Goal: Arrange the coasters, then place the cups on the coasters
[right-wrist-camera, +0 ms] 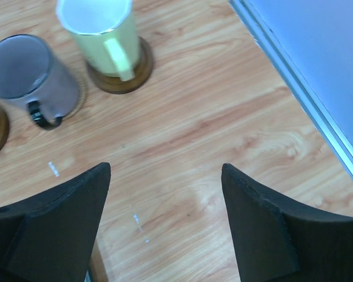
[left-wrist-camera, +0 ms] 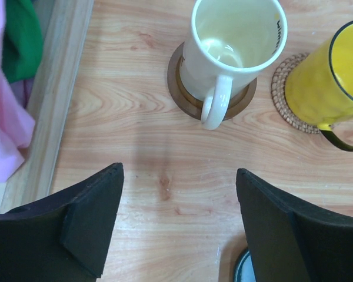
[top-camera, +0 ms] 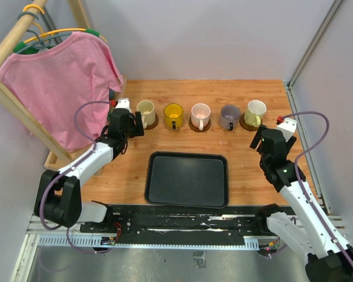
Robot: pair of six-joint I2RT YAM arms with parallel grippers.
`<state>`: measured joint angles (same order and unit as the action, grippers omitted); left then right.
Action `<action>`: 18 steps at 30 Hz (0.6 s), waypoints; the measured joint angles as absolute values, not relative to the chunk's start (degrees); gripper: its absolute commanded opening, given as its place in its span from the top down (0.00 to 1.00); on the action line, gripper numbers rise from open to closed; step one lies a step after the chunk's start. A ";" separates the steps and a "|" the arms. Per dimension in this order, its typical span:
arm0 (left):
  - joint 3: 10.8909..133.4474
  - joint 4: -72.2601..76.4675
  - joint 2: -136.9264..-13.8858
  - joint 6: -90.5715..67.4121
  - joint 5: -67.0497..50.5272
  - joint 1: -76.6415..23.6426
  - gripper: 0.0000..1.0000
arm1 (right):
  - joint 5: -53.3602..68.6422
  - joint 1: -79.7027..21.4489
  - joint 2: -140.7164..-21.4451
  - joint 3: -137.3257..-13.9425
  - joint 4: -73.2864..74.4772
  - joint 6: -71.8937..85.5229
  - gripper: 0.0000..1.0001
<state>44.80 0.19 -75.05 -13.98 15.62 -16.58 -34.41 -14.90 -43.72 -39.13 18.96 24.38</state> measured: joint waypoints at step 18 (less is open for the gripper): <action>35.73 -3.66 -51.35 -25.85 18.46 -16.58 0.00 | -32.12 -3.70 -33.15 -34.20 23.59 32.91 0.02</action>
